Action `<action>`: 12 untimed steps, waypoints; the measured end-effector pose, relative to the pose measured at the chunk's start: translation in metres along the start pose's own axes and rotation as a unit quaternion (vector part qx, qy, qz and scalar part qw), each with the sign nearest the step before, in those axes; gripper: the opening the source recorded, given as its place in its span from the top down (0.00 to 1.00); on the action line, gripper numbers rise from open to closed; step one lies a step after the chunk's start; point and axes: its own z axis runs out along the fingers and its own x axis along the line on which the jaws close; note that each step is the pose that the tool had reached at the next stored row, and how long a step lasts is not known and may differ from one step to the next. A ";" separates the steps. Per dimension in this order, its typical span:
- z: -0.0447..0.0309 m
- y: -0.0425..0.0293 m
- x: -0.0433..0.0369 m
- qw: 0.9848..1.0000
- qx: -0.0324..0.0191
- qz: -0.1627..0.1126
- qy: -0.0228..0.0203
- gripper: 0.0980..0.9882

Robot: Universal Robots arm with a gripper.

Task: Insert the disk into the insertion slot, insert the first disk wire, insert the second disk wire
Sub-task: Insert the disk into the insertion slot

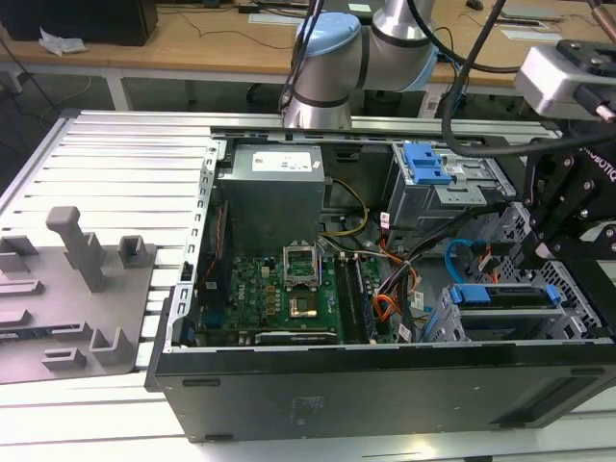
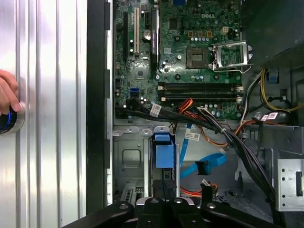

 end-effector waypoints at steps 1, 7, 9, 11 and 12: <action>0.0015 -0.0006 0.0000 1.000 0.000 0.000 0.000 0.99; 0.0091 -0.0040 0.0000 1.000 0.000 0.000 0.000 0.99; 0.0120 -0.0043 0.0000 1.000 0.000 0.000 0.000 0.99; 0.0140 -0.0045 0.0000 1.000 0.000 0.000 0.000 0.99; 0.0140 -0.0045 0.0000 1.000 0.000 0.000 0.000 0.99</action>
